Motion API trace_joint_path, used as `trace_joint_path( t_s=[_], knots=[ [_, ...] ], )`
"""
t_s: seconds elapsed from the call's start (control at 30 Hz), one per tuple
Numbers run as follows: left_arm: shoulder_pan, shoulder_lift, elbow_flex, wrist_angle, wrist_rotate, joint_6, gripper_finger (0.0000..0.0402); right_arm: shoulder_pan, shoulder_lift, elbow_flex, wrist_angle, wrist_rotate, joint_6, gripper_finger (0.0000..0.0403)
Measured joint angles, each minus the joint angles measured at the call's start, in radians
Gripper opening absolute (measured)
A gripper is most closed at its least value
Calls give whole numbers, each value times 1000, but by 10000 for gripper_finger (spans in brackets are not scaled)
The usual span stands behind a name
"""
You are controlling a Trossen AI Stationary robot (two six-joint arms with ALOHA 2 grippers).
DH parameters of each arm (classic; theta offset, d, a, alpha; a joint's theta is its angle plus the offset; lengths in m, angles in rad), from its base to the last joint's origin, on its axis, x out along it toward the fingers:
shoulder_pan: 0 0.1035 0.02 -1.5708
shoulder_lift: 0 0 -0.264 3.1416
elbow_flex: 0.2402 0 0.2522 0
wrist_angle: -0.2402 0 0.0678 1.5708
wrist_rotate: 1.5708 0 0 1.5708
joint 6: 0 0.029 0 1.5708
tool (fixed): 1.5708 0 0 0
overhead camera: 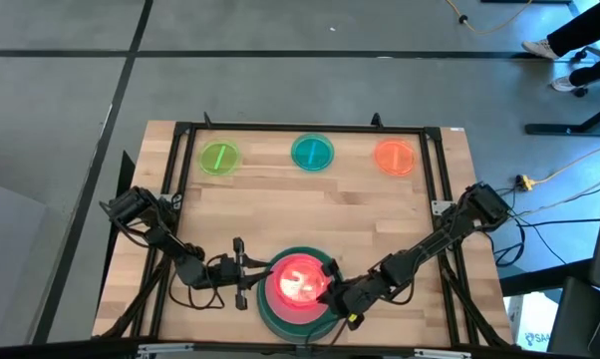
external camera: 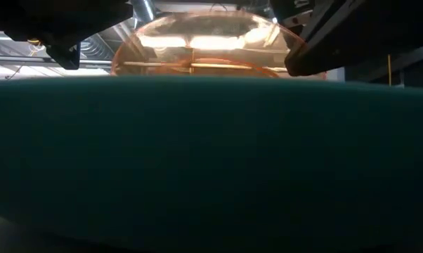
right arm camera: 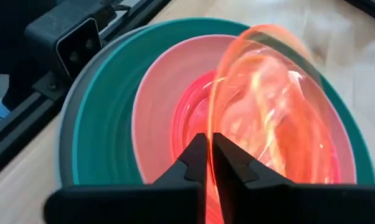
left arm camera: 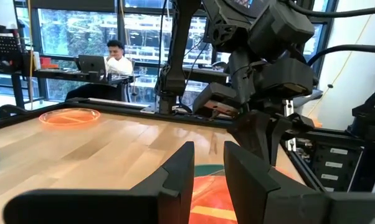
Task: Stack plastic plates
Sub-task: Stack the bottom light orange plate on top of the light pink plate, then stack the light orange plate on top of the light orange plate
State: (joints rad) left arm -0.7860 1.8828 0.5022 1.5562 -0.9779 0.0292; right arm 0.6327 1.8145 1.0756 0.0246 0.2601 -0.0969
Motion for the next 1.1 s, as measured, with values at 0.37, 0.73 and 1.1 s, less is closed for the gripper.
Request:
trace_joint_path(
  t_s=[0.37, 0.73, 1.1],
  knots=[
    [0, 0, 0, -1, 0, 0, 80, 2, -9, 63, -104, -8, 40, 137],
    [62, 0, 53, -94, 224, -79, 80, 2, -152, 166, -522, 3, 163, 144],
    [132, 0, 335, -766, 289, -204, 80, -37, -407, -30, -750, 212, 356, 131]
  ],
)
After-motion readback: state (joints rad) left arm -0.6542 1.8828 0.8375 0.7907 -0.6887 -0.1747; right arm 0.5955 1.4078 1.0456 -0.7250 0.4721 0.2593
